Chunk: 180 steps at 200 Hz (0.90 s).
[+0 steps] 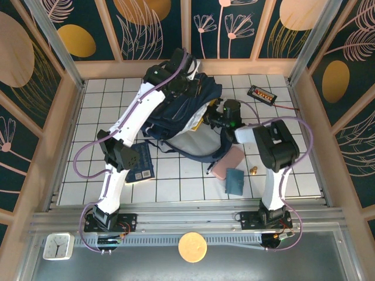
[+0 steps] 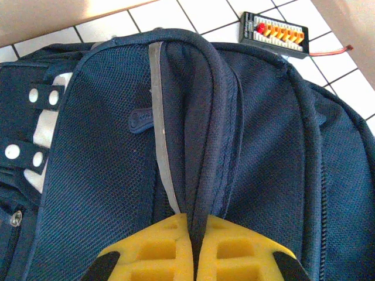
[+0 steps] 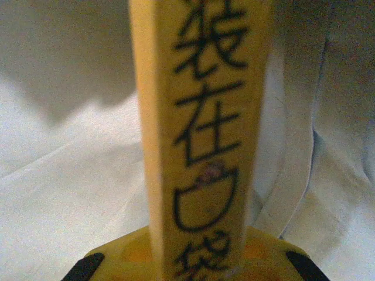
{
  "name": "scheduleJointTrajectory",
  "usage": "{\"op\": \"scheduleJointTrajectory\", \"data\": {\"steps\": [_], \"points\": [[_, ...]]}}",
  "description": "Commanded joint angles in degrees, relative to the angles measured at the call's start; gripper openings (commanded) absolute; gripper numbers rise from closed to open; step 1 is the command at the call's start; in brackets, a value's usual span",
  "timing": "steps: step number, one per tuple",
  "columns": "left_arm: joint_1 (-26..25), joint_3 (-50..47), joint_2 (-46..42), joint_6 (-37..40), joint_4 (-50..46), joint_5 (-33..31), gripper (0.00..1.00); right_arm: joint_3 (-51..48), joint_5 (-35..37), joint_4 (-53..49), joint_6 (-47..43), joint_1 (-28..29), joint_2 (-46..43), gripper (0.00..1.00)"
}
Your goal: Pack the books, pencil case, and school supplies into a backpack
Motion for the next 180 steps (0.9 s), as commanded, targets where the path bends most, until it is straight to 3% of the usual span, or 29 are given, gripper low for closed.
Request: {"op": "scheduleJointTrajectory", "data": {"steps": [1, 25, 45, 82, 141, 146, 156, 163, 171, 180], "points": [[0.4, 2.0, 0.2, -0.9, 2.7, 0.8, 0.0, 5.7, -4.0, -1.4, -1.3, 0.6, 2.9, 0.04], [0.5, 4.0, 2.6, -1.1, 1.4, -2.6, 0.0, 12.6, 0.1, -29.3, -14.3, 0.6, 0.2, 0.49], [0.9, 6.5, 5.3, -1.7, -0.6, -6.4, 0.0, 17.3, 5.8, -47.9, -22.2, 0.0, -3.5, 0.67], [1.7, 12.7, 10.3, -3.5, -3.1, -9.0, 0.0, 21.6, 13.2, -71.2, -29.4, -1.4, -8.0, 0.8], [2.1, 17.6, 15.4, -5.0, -4.7, -8.0, 0.0, 14.5, 19.5, -84.2, -29.9, -3.0, -23.8, 0.8], [2.1, 17.8, 15.5, -5.1, -4.8, -7.3, 0.11, 13.3, 20.3, -85.3, -29.8, -3.3, -25.5, 0.8], [2.1, 18.7, 15.9, -5.7, -5.5, -6.1, 0.44, 11.7, 21.7, -87.7, -29.3, -3.8, -29.6, 0.8], [2.1, 19.9, 16.0, -6.1, -6.5, -5.5, 0.62, 11.0, 22.8, -89.2, -28.8, -4.0, -32.4, 0.8], [2.1, 22.6, 16.4, -6.6, -8.4, -4.6, 0.73, 11.2, 24.1, -90.8, -28.6, -3.9, -35.2, 0.8], [2.1, 26.4, 17.2, -7.3, -11.2, -3.4, 0.77, 12.4, 25.0, -91.4, -28.9, -2.8, -37.4, 0.8]]}}
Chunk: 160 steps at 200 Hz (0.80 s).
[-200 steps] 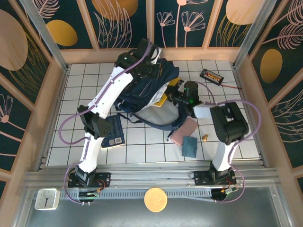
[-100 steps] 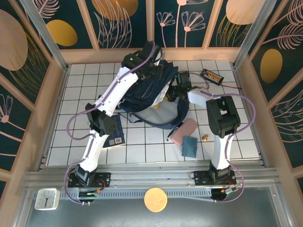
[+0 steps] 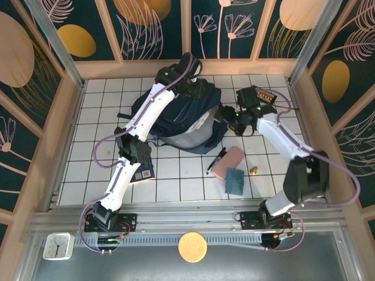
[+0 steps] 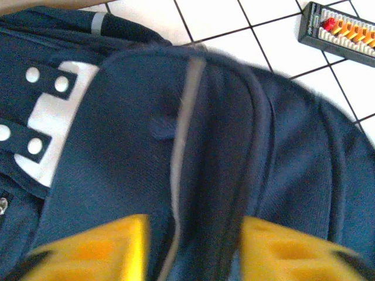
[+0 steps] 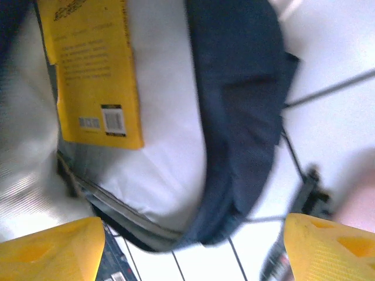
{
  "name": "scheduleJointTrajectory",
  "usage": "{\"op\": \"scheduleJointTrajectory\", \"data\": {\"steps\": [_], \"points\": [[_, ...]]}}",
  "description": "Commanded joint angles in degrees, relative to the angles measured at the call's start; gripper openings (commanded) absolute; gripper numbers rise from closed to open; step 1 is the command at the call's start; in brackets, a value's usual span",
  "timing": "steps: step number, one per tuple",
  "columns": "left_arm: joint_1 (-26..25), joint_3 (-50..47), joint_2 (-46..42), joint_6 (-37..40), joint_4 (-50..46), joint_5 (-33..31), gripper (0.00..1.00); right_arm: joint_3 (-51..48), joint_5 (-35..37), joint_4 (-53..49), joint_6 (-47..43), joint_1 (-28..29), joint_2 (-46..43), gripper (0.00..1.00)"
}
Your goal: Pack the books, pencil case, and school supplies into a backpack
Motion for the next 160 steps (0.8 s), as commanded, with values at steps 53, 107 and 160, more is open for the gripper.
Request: {"op": "scheduleJointTrajectory", "data": {"steps": [53, 107, 160], "points": [[0.9, -0.6, -12.7, -3.5, -13.2, -3.9, 0.99, 7.3, -3.3, -0.3, -4.4, 9.7, 0.0, 0.8], [2.0, -9.2, -20.2, -3.4, -13.1, -19.3, 0.99, 19.0, -10.9, 5.1, -6.8, 15.5, 14.1, 0.8], [11.5, -65.3, -43.6, -5.4, 3.8, -23.7, 0.99, 27.8, -13.5, 2.3, -7.9, 19.4, 23.5, 0.8]]}}
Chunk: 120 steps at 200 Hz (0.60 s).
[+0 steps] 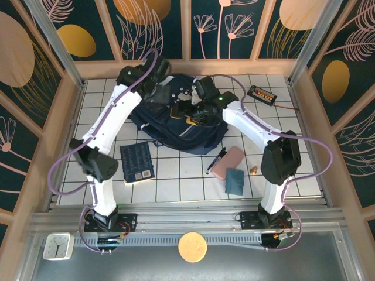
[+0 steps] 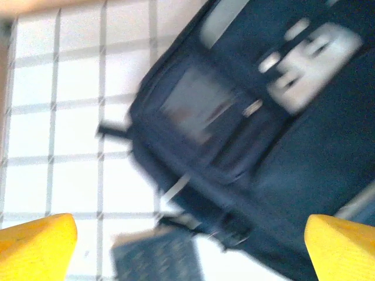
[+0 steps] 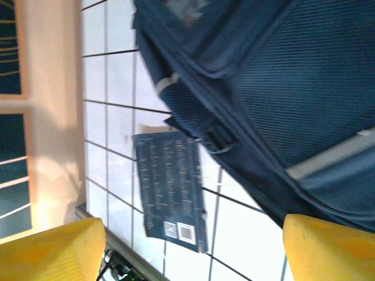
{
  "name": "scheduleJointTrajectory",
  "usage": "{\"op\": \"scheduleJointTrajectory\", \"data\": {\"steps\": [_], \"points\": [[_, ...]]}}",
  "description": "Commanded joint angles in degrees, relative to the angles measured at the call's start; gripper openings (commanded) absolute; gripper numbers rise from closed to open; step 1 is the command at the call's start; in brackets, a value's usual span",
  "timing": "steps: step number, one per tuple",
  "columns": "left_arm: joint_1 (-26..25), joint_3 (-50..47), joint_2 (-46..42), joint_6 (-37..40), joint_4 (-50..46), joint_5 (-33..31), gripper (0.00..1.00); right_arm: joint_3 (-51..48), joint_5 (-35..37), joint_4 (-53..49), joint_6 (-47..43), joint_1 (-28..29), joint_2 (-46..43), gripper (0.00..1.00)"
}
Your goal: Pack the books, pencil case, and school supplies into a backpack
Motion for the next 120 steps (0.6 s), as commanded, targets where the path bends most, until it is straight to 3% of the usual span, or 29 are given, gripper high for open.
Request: {"op": "scheduleJointTrajectory", "data": {"steps": [1, 43, 80, 120], "points": [[5.5, -21.3, -8.4, -2.3, 8.9, -1.0, 0.99, 2.8, -2.5, -1.2, -1.7, 1.1, 2.5, 0.79], [17.8, -56.6, -32.1, -9.4, 28.9, 24.5, 0.99, 0.7, -7.3, -2.0, -4.4, 3.0, 4.8, 0.79], [27.6, -75.9, -41.7, -13.6, 39.7, 41.8, 0.99, 0.8, -8.7, -1.7, -5.7, 8.1, 9.5, 0.77], [30.2, -85.1, -39.2, -15.0, 49.0, 47.4, 0.95, 2.6, -8.0, 0.4, -5.1, 11.8, 17.0, 0.73]]}}
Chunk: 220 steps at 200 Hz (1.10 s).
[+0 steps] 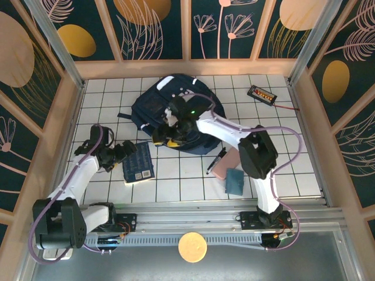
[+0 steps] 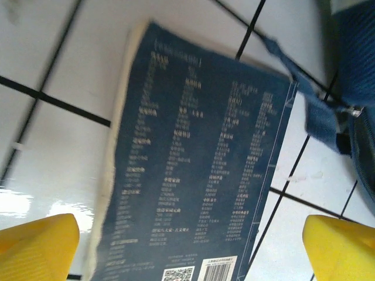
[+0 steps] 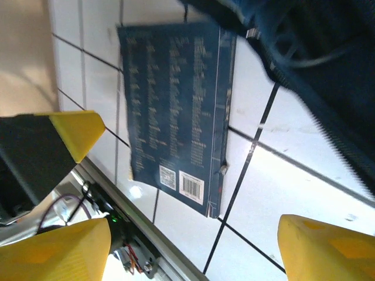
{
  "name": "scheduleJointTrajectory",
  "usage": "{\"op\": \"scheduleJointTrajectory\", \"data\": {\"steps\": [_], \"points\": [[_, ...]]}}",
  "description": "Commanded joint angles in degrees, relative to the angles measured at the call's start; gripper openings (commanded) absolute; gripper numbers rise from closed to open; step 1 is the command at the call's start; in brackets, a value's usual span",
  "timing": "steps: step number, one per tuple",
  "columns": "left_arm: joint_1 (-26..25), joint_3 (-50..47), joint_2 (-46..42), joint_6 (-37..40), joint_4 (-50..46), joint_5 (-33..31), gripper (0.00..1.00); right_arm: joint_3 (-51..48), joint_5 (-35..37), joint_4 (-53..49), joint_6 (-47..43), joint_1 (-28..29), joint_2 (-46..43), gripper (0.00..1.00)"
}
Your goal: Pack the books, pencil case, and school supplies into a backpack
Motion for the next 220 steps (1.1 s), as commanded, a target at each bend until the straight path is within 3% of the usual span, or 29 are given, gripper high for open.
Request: {"op": "scheduleJointTrajectory", "data": {"steps": [1, 83, 109, 141, 183, 220], "points": [[1.1, -3.4, 1.8, -1.9, 9.1, 7.7, 0.94, 1.7, -0.7, 0.8, -1.1, 1.5, 4.5, 0.73], [1.8, -0.9, 6.3, 1.9, 5.7, -2.9, 0.86, 8.2, 0.0, 2.4, 0.6, 4.0, 14.8, 0.65], [1.8, -0.5, 9.9, 3.8, 6.4, -3.8, 0.82, 10.3, 0.1, 2.4, 1.3, 4.4, 17.0, 0.63], [1.8, -3.2, 13.0, 3.0, 12.2, 0.8, 0.62, 12.7, 1.0, 1.4, 2.4, 4.7, 19.1, 0.58], [1.8, -11.4, 13.7, -3.2, 25.9, 11.1, 0.48, 13.2, -0.1, 3.0, 3.6, 5.3, 20.0, 0.55], [1.8, -15.4, 12.6, -5.2, 31.1, 17.2, 0.43, 10.7, -3.4, 7.5, 3.7, 5.7, 18.8, 0.55]]}}
